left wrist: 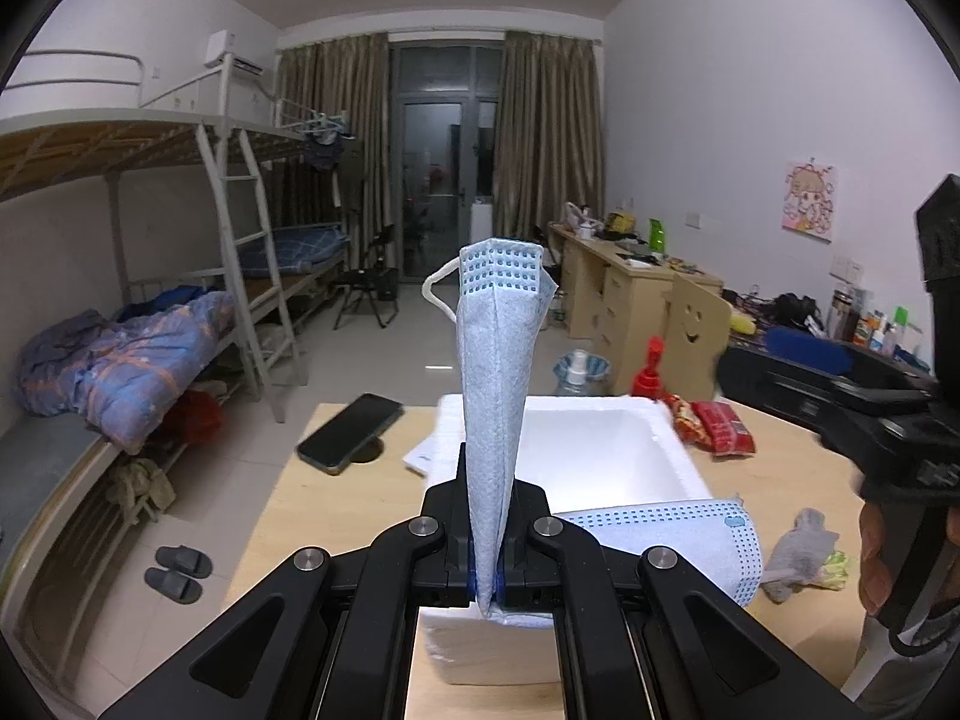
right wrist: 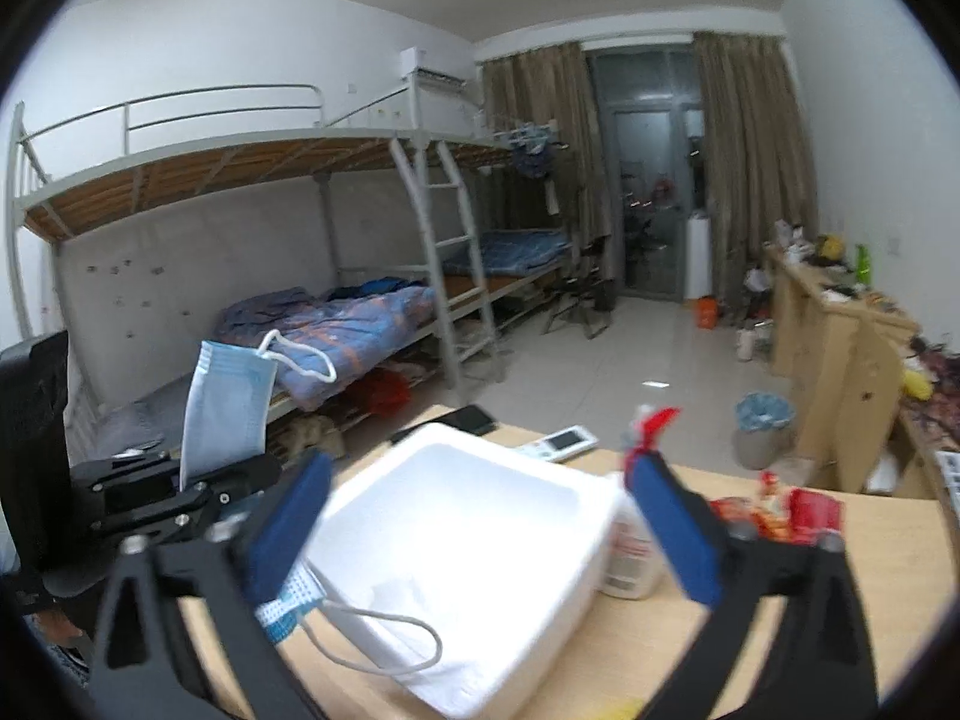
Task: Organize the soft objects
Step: 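Carry the blue mask with the left tool over the white foam box, then open the left tool to drop the blue mask into the foam box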
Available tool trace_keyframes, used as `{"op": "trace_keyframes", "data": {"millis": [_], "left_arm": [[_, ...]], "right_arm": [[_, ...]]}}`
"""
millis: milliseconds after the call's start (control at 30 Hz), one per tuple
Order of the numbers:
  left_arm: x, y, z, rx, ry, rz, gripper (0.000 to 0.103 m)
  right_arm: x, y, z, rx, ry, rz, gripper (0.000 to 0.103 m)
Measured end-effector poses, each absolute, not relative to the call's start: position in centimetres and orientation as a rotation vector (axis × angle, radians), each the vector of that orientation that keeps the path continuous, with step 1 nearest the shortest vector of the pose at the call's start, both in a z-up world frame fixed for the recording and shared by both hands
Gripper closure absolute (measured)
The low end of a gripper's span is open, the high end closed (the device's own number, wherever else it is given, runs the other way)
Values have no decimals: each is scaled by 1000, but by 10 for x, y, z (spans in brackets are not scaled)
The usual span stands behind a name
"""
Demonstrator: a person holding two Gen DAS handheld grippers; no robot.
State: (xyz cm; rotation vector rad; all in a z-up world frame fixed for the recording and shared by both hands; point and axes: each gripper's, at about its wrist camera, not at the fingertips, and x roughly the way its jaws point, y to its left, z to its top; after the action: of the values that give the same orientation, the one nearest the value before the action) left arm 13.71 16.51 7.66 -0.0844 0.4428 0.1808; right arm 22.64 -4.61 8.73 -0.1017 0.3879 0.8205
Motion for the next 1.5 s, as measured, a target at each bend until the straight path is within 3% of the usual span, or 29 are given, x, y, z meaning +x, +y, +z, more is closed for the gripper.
{"op": "trace_keyframes", "data": {"millis": [1067, 1133, 1167, 1200, 1267, 1367, 1500], "left_arm": [[208, 118, 63, -48, 570, 91, 97], [208, 114, 63, -31, 566, 89, 89], [208, 113, 62, -24, 564, 90, 73], [209, 112, 62, -14, 568, 93, 45], [208, 112, 61, -8, 569, 98, 14], [202, 112, 64, -1, 522, 122, 1], [194, 117, 68, 7, 487, 143, 0]], "right_arm": [[230, -115, 66, -81, 396, 651, 0], [231, -115, 66, -80, 395, 653, 0], [231, -116, 66, -79, 395, 653, 0], [231, -116, 66, -77, 396, 653, 0], [231, -116, 66, -76, 395, 654, 0], [230, -117, 66, -76, 392, 654, 0], [230, -117, 66, -72, 394, 656, 0]]}}
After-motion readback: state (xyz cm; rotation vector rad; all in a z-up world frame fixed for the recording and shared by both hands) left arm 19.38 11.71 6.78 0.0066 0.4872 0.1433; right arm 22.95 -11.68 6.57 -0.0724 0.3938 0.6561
